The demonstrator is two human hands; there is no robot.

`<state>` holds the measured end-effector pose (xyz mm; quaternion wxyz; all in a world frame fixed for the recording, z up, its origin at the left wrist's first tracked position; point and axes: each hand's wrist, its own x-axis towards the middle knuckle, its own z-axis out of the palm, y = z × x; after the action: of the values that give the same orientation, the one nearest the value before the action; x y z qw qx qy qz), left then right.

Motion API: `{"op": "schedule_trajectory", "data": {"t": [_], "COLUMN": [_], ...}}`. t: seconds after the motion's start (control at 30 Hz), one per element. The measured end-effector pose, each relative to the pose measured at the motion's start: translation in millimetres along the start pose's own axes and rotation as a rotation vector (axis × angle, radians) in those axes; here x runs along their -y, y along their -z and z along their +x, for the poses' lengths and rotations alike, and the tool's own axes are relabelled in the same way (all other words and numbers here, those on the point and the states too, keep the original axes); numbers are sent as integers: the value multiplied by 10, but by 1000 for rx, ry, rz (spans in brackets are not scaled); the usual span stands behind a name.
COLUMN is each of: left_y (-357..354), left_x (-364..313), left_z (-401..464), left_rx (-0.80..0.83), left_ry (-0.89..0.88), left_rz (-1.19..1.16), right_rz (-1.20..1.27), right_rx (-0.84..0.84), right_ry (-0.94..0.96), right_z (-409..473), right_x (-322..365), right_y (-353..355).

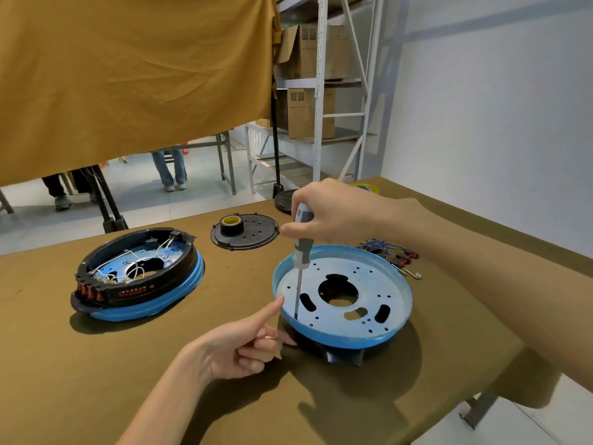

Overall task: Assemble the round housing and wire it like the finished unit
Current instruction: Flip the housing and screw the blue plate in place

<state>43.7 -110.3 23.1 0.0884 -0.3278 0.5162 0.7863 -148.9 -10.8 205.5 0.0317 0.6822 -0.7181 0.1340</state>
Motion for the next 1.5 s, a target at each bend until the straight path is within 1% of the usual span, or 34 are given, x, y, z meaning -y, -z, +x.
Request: {"op": "schedule_trajectory", "data": {"t": [0.03, 0.13, 0.2, 0.23, 0.33, 0.37, 0.4, 0.47, 0.5, 0.53, 0.57, 0.63, 0.67, 0.7, 0.77, 0.8, 0.83, 0.9, 0.93, 1.03, 1.07, 1.1, 1.17, 1.2, 1.3, 1.33, 1.43, 1.47, 1.5], "left_y": [-16, -55, -73, -83, -93, -95, -98, -99, -99, -98, -102, -113, -112, -105, -73, -59, -48, -39, -36, -42, -46, -52, -64, -68, -61, -57, -61, -64, -69], "left_x": [10, 33, 35, 33, 32, 30, 26, 29, 39, 52, 65, 87, 95, 100, 97, 96, 96, 97, 95, 84, 84, 82, 82, 81, 71, 68, 68, 70, 72], "left_z": [7, 21, 27, 27, 25, 26, 29, 39, 45, 52, 61, 82, 89, 96, 109, 115, 121, 130, 130, 127, 124, 124, 128, 126, 126, 127, 133, 130, 127], "left_rx": [-14, -69, -93, -100, -107, -107, -105, -104, -103, -100, -97, -102, -107, -108, -104, -98, -90, -83, -83, -86, -91, -96, -105, -106, -111, -111, -113, -115, -116], "left_ry": [-3, -18, -27, -28, -35, -37, -39, -45, -49, -56, -65, -75, -77, -78, -77, -76, -75, -70, -67, -59, -57, -56, -53, -51, -43, -40, -33, -34, -35], "left_rz": [3, 1, 2, 3, -1, -1, -2, -8, -10, -7, 4, 38, 51, 57, 41, 30, 24, 23, 23, 22, 22, 25, 30, 31, 28, 29, 33, 32, 28], "right_rz": [-5, 151, 183, 135, -163, -196, -149, 54, 113, 115, 66, -142, -189, -162, -30, 1, -21, -151, -161, 34, 51, 21, -111, -129, 35, 50, -94, -75, -14], "right_rx": [16, 159, 168, 134, -9, -5, 49, 217, 261, 257, 224, 108, 89, 126, 241, 250, 228, 124, 109, 273, 285, 257, 137, 123, 275, 277, 136, 143, 194], "right_ry": [-2, -39, -21, -8, 9, -1, -25, -68, -58, -38, -29, -14, -14, -19, -20, -9, 2, 21, 20, -18, -17, -12, 5, 4, -20, -18, 11, 13, 9], "right_z": [-5, -21, -35, -42, -40, -45, -59, -98, -122, -142, -152, -156, -153, -156, -168, -172, -173, -159, -149, -163, -169, -167, -154, -150, -169, -173, -149, -149, -156], "right_x": [19, 64, 85, 102, 146, 152, 156, 164, 176, 188, 207, 256, 258, 254, 254, 257, 263, 285, 273, 244, 243, 242, 249, 235, 186, 178, 174, 163, 149], "right_y": [3, 95, 127, 113, 14, 14, 45, 140, 168, 161, 133, 81, 73, 81, 140, 145, 127, 85, 78, 171, 181, 162, 117, 111, 182, 179, 95, 93, 119]}}
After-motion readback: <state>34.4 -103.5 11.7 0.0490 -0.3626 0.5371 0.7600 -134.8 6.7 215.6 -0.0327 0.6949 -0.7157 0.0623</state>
